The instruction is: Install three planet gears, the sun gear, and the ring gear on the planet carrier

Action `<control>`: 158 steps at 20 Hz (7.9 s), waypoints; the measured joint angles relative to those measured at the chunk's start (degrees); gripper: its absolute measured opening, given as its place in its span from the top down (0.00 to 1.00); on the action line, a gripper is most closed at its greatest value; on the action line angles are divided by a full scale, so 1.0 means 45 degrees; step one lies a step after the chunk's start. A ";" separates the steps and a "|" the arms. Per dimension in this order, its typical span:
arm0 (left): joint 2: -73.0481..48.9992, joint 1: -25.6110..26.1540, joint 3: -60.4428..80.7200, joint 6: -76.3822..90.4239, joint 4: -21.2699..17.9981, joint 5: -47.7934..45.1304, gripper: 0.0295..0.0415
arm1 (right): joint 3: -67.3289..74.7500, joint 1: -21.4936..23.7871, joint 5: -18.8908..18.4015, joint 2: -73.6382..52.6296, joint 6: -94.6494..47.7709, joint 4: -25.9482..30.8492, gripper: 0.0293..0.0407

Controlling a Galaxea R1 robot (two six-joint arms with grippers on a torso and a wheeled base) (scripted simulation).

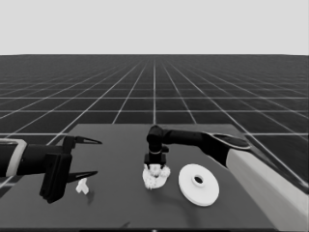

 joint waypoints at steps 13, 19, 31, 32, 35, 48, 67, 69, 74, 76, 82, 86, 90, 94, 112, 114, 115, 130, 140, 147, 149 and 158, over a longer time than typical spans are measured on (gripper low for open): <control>0.0000 0.0000 0.0000 0.0000 0.0000 0.0000 0.25 | -0.0024 -0.0150 0.0010 -0.0003 0.1399 -0.0012 0.91; 0.0000 0.0000 0.0000 0.0000 0.0000 0.0000 0.25 | -0.0025 -0.0148 0.0007 -0.0008 0.2199 -0.0011 0.91; 0.0000 0.0000 0.0000 0.0000 0.0000 0.0000 0.25 | -0.0025 -0.0149 0.0009 -0.0006 0.3799 -0.0012 0.92; 0.0000 0.0000 0.0000 0.0000 0.0000 0.0000 0.25 | -0.0026 -0.0150 0.0009 -0.0006 0.3932 -0.0013 0.92; 0.0000 0.0000 0.0000 0.0000 0.0000 0.0000 0.25 | -0.0025 -0.0149 0.0011 -0.0003 0.4332 -0.0012 0.92; 0.0000 0.0000 0.0000 0.0000 0.0000 0.0000 0.25 | -0.0025 -0.0148 0.0008 -0.0006 0.6066 -0.0012 0.91; 0.0000 0.0000 0.0000 0.0000 0.0000 0.0000 0.25 | -0.0026 -0.0157 0.0006 -0.0008 0.8599 -0.0013 0.91; 0.0000 0.0000 0.0000 0.0000 0.0000 0.0000 0.25 | -0.0026 -0.0158 0.0006 -0.0008 0.8866 -0.0013 0.92; 0.0000 0.0000 0.0000 0.0000 0.0000 0.0000 0.25 | -0.0026 -0.0162 0.0009 -0.0004 0.9532 -0.0014 0.92; 0.0000 0.0000 0.0000 0.0000 0.0000 0.0000 0.25 | -0.0027 -0.0161 0.0010 -0.0005 0.9799 -0.0015 0.92; 0.0000 0.0000 0.0000 0.0000 0.0000 0.0000 0.25 | -0.0026 -0.0172 0.0007 -0.0006 1.0599 -0.0011 0.92; 0.0000 0.0000 0.0000 0.0000 0.0000 0.0000 0.25 | -0.0028 -0.0175 0.0006 -0.0011 1.1132 -0.0012 0.91; 0.0000 0.0000 0.0000 0.0000 0.0000 0.0000 0.25 | -0.0029 -0.0175 0.0005 -0.0012 1.1666 -0.0013 0.92; 0.0000 0.0000 0.0000 0.0000 0.0000 0.0000 0.25 | -0.0028 -0.0177 0.0004 -0.0012 1.2199 -0.0011 0.91; 0.0000 0.0000 0.0000 0.0000 0.0000 0.0000 0.25 | 0.1306 0.1086 -0.0731 -0.0374 0.8780 0.1476 0.12; 0.0000 0.0000 0.0000 0.0000 0.0000 0.0000 0.25 | 0.1600 0.3243 -0.0994 -0.0379 0.3820 0.3162 0.16; 0.0000 0.0000 0.0000 0.0000 0.0000 0.0000 0.25 | 0.1486 0.3690 -0.0990 -0.0348 0.2602 0.3554 0.18; 0.0000 0.0000 0.0000 0.0000 0.0000 0.0000 0.25 | 1.7292 -0.3294 0.4078 -1.6603 -1.2809 -0.5300 0.19; 0.0000 0.0000 0.0000 0.0000 0.0000 0.0000 0.25 | 0.8047 0.4967 -0.1234 -0.8530 -0.0755 0.4737 0.19; 0.0000 0.0000 0.0000 0.0000 0.0000 0.0000 0.25 | 0.6699 -0.0731 0.0602 -0.8028 -0.1258 -0.0611 0.19; 0.0000 0.0000 0.0000 0.0000 0.0000 0.0000 0.25 | 0.6540 -0.0864 0.0683 -0.7968 -0.1327 -0.0728 0.19; 0.0000 0.0000 0.0000 0.0000 0.0000 0.0000 0.25 | 0.6464 -0.0911 0.0721 -0.7942 -0.1363 -0.0783 0.51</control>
